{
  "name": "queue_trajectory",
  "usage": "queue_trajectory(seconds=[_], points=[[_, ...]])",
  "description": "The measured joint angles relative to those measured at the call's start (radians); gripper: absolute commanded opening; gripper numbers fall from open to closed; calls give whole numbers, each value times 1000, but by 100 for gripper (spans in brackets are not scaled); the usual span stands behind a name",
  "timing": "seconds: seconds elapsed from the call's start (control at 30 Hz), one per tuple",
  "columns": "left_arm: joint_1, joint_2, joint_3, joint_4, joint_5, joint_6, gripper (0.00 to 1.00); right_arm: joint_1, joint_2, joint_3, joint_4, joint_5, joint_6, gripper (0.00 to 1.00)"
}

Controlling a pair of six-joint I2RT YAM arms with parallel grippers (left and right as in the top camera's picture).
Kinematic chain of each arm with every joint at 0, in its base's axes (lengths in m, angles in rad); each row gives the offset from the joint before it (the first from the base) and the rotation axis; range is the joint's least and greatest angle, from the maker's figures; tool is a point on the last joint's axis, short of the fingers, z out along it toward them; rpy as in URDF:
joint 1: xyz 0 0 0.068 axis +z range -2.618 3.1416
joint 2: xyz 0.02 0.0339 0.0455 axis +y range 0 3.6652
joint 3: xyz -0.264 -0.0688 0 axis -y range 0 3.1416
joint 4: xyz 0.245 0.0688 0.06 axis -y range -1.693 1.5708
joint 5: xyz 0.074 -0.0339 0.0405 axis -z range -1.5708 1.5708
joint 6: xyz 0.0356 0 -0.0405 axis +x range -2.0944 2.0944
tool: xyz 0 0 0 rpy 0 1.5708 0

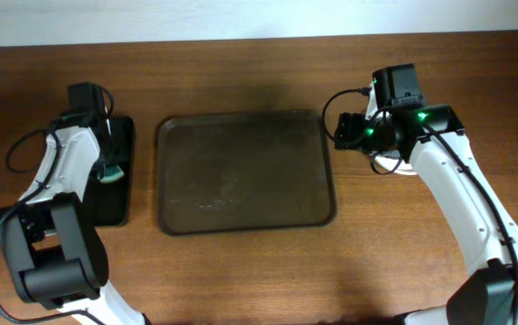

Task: Clean dirty plates on tray and stack at the side
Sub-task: 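Return the sponge to the black tray with the left gripper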

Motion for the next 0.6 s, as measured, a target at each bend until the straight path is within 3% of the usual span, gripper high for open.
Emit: queue_trajectory(seconds=[0.03, 0.07, 0.1, 0.23, 0.3, 0.33, 0.4, 0.43, 0.5, 0.6], points=[[8, 0, -33, 38, -8, 7, 38, 0, 0, 0, -7, 2, 0, 81], [26, 0, -52, 54, -23, 11, 82, 0, 0, 0, -20, 3, 0, 81], [35, 0, -55, 56, -26, 16, 96, 0, 0, 0, -24, 3, 0, 81], [41, 0, -54, 53, -15, 16, 99, 0, 0, 0, -24, 3, 0, 80], [39, -13, -18, -48, -12, 16, 99, 0, 0, 8, -50, 3, -8, 80], [37, -46, 18, -95, -1, 16, 99, 0, -1, 31, -85, 5, -16, 80], [28, -232, 109, -130, 62, 16, 99, 0, -35, 151, -190, 7, -45, 91], [27, -284, 114, -142, 89, 16, 99, 0, -67, 220, -266, 18, -57, 98], [26, -353, 115, -150, 126, 16, 99, 0, -190, 336, -350, 48, -69, 98], [26, -349, 114, -154, 143, 16, 99, 0, -381, 368, -377, 46, -71, 98]])
